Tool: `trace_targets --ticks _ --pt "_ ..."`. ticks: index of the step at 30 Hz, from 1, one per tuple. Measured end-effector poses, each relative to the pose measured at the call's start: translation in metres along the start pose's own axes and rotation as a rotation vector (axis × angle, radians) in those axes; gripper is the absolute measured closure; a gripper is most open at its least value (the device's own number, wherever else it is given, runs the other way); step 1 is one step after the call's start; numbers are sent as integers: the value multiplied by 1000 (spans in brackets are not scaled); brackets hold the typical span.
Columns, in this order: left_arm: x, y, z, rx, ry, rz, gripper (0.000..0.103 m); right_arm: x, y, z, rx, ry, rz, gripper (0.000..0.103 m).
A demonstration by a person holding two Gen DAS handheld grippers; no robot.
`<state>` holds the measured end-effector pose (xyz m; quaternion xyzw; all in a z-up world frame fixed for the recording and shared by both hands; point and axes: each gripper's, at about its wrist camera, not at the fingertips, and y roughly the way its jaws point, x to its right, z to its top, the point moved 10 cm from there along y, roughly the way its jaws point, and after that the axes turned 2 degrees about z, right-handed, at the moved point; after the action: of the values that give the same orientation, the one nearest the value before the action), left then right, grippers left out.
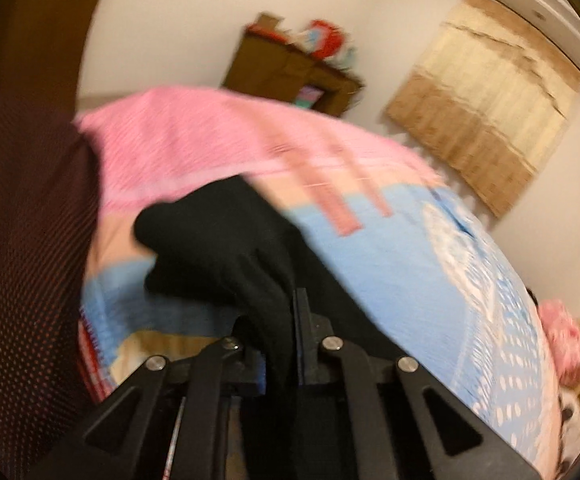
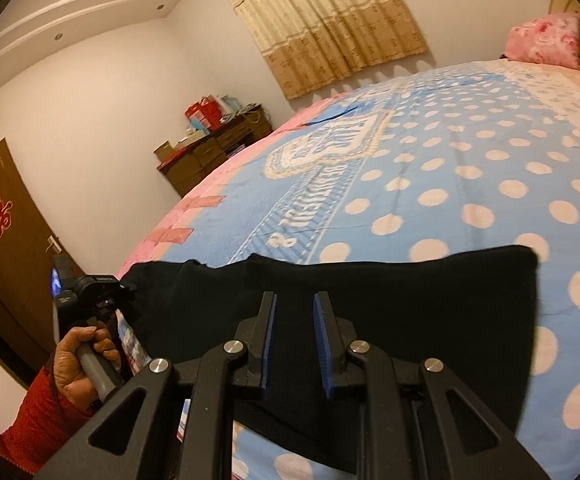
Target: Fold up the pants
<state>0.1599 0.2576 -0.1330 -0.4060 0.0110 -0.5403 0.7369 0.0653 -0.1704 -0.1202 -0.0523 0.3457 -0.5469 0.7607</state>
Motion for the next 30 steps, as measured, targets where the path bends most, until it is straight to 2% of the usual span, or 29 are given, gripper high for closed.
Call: trace_targets --ticks 3,6,9,13,14,15,18,21,24,26,27,30 --pt "45 -26 -1 63 134 -96 94 10 -7 0 9 27 -16 83" --pt "100 -56 -28 100 350 -203 94 20 -11 -3 11 58 -29 83" --pt "151 -86 -80 125 581 -311 94 28 -10 -7 4 87 -31 83" --pt "187 -106 -167 74 856 -438 94 34 -11 -12 -3 113 -33 83" --pt "192 -109 -189 67 935 -454 94 36 -11 -13 -5 119 -35 83" --pt "192 -111 -213 83 1036 -439 94 38 -12 -14 -6 127 -32 83" --pt "188 -118 -243 123 1180 -405 91 46 -14 -19 -12 168 -24 83" --pt "180 -120 -245 131 1234 -402 86 50 -14 -22 -19 202 -8 83" --pt "174 -124 -249 116 1258 -434 70 43 -14 -18 -23 196 20 81" --pt "174 -129 -252 105 1285 -467 60 35 -16 -13 -13 167 30 55" --pt "176 -133 -256 114 1299 -476 56 32 -18 -10 -4 158 41 49" --pt "180 -143 -269 166 1377 -487 54 23 -23 -1 22 140 64 46"
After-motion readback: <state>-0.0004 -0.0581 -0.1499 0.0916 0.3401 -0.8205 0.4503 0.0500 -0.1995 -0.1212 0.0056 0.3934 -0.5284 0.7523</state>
